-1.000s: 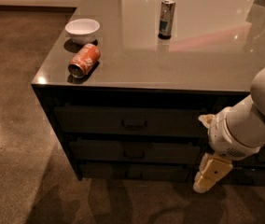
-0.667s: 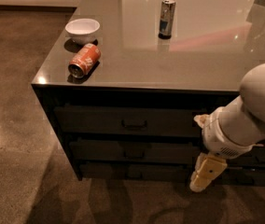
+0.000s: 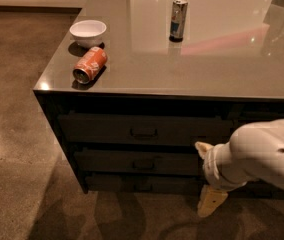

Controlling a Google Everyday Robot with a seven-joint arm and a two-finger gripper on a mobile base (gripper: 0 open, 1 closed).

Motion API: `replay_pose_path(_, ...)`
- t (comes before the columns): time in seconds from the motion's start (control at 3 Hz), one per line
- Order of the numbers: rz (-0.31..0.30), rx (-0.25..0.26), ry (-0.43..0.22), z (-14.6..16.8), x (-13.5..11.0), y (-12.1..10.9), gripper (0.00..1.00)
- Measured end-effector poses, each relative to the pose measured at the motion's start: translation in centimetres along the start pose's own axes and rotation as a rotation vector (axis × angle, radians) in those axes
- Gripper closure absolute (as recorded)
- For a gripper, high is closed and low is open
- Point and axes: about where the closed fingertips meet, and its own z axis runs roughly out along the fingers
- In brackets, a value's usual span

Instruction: Open top drawer

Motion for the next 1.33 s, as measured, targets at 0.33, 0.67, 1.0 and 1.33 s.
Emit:
replay_pose_path(0.33,-0.003,0.072,-0.028,0.2,-0.6,-1.8,0.00)
replay_pose_path(0.67,-0.003,0.073,-0.028,0.2,-0.6,-1.8,0.00)
replay_pose_path(1.0,-0.025,0.116,-0.064,1.1,-1.4,-2.9,0.00)
replay_pose_path(1.33,-0.077,0.180,-0.108,3.2,-2.8,-5.5,0.00)
